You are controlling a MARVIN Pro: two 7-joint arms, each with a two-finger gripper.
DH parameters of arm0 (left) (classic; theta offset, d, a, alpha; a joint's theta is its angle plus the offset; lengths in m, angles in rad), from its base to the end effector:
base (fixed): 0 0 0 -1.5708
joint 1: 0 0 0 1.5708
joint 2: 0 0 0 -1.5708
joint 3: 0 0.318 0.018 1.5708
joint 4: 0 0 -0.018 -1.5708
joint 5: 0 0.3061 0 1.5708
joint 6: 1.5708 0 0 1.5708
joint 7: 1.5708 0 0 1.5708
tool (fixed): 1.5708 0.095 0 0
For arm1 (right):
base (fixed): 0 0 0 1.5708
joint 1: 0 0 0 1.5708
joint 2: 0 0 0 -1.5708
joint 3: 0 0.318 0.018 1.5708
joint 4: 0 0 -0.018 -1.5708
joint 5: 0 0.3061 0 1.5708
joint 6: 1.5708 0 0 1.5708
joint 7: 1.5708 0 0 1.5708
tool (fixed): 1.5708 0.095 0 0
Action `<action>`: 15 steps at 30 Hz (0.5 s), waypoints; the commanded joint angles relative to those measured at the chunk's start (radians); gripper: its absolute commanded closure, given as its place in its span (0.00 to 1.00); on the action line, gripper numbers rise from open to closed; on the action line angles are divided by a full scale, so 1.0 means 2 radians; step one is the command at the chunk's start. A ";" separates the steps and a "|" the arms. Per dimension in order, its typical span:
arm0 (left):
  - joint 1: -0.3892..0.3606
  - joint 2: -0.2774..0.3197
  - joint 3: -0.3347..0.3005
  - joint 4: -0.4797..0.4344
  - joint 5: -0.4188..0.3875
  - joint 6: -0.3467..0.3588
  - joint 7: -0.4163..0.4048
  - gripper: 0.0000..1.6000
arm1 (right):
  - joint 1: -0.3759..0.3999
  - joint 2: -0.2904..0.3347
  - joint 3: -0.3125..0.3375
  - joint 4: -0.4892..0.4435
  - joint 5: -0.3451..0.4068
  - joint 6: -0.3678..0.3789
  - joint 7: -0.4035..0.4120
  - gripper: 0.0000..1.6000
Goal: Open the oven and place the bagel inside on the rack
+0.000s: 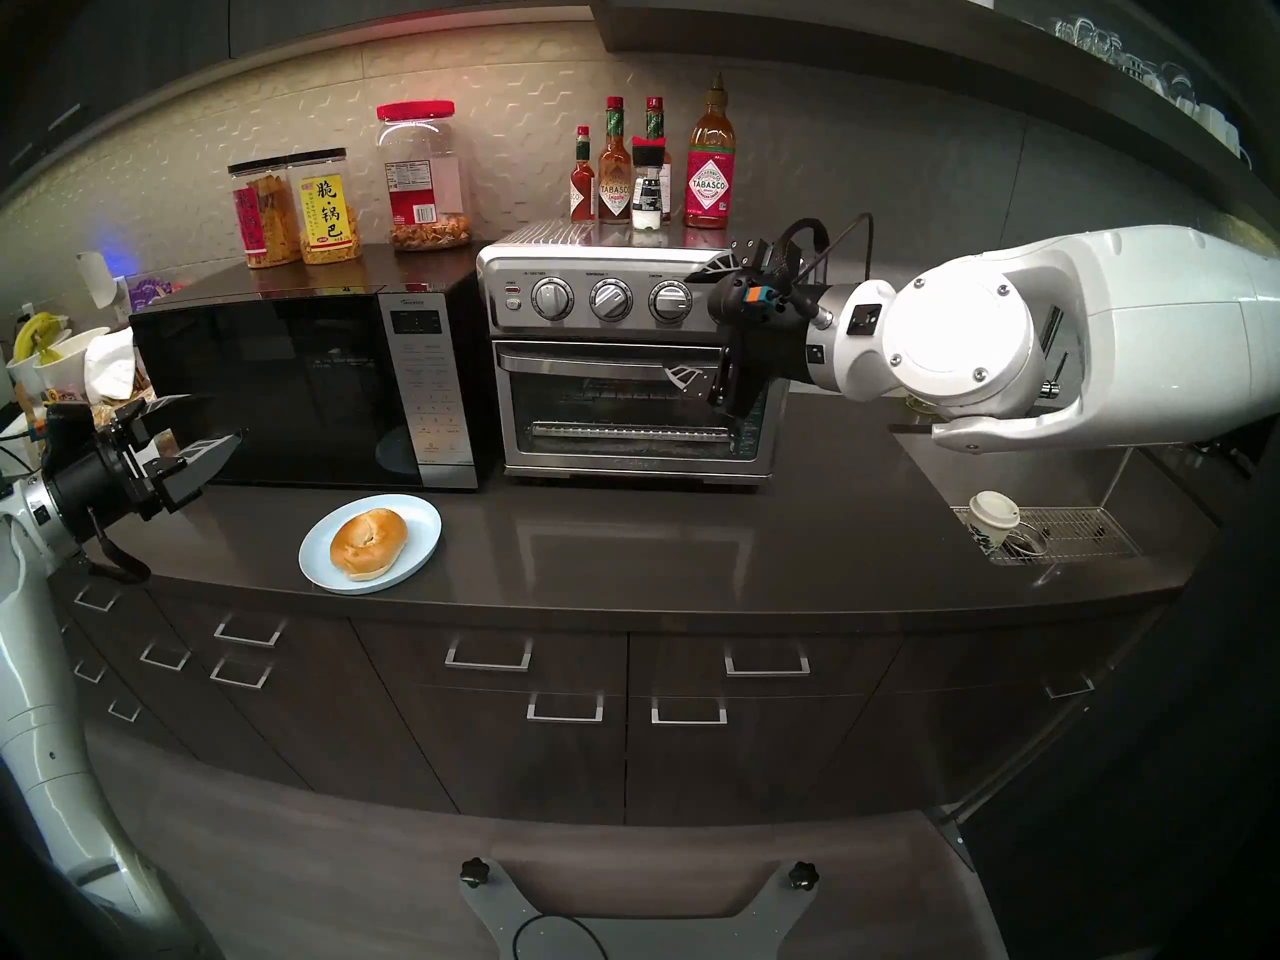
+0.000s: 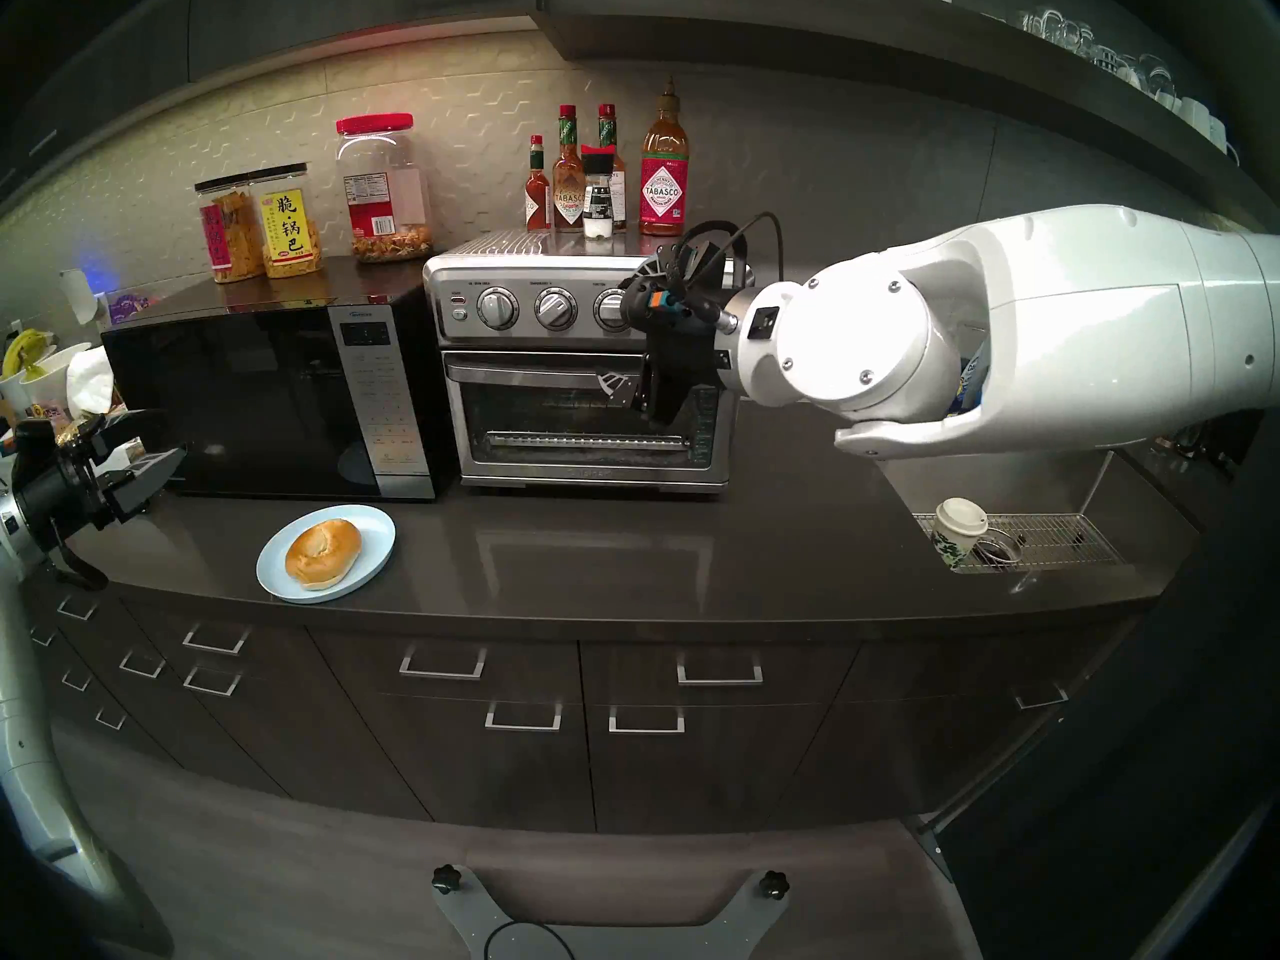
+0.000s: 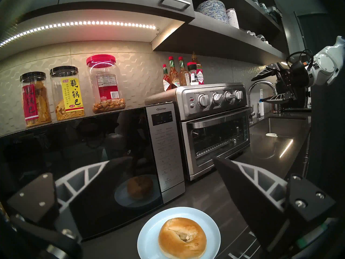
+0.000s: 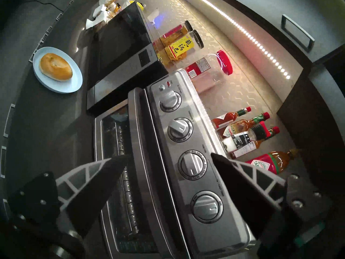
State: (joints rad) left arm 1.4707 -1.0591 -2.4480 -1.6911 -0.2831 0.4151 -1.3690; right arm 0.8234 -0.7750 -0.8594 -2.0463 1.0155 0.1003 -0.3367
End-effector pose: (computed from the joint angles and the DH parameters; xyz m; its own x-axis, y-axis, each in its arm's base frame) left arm 0.3001 0.3127 -0.1144 -0.1073 -0.1106 0.9881 -0.5268 -0.8365 -0.1508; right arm 0.4272 0.0546 0.0326 -0.4693 0.7450 0.4740 0.4034 -0.2967 0.8656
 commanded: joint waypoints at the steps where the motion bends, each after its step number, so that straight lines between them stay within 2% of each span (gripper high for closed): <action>1: -0.003 0.002 -0.002 -0.006 -0.002 -0.001 -0.001 0.00 | 0.016 0.016 0.005 0.004 -0.002 0.000 -0.007 0.00; 15: -0.003 0.002 -0.002 -0.006 -0.002 -0.001 -0.001 0.00 | 0.014 0.018 0.007 0.003 -0.005 0.002 -0.006 0.00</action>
State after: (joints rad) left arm 1.4705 -1.0594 -2.4481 -1.6912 -0.2830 0.4152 -1.3692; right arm 0.8307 -0.7489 -0.8585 -2.0457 1.0024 0.1006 -0.3392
